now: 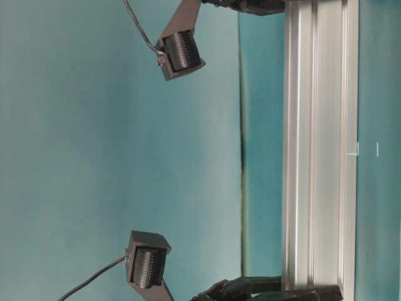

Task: Lift the metal rail with both hands and move it towards you.
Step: 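Lift the rail off the table with both grippers together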

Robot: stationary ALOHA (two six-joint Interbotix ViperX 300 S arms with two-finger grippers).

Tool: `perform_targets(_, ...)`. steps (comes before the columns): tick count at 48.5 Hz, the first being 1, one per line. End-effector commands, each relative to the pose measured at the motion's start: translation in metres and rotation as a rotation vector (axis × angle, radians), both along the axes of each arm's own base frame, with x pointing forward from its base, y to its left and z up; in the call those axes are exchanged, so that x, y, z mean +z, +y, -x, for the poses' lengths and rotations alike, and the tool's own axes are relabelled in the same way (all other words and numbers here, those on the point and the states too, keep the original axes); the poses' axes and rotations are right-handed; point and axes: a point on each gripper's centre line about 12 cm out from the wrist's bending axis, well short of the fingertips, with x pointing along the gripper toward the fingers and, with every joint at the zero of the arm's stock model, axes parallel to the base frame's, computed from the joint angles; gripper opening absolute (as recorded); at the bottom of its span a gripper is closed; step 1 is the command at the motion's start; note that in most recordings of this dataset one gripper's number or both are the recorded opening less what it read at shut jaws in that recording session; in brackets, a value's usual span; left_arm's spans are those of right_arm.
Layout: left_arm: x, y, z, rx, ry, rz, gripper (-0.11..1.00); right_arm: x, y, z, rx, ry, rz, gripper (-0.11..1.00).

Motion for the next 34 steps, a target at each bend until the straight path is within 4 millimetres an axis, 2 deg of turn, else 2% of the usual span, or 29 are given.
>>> perform_targets(1, 0.004, 0.002, -0.002, 0.004, -0.018, -0.005, 0.3, 0.003, -0.003, -0.005, -0.02, -0.016, -0.005, 0.39)
perform_targets(7, 0.005, 0.004, -0.002, 0.007, -0.018, -0.006, 0.3, 0.006, -0.007, -0.004, -0.034, -0.027, -0.003, 0.39)
perform_targets(15, 0.024, 0.004, -0.006, 0.007, -0.045, -0.012, 0.3, 0.02, -0.014, -0.005, -0.056, -0.057, 0.002, 0.39)
perform_targets(24, 0.057, 0.004, -0.003, 0.011, -0.031, -0.011, 0.3, 0.057, -0.014, -0.004, -0.058, -0.074, -0.001, 0.39)
perform_targets(34, 0.116, 0.004, 0.004, 0.023, -0.037, -0.013, 0.3, 0.114, -0.012, 0.0, -0.048, -0.074, -0.008, 0.39)
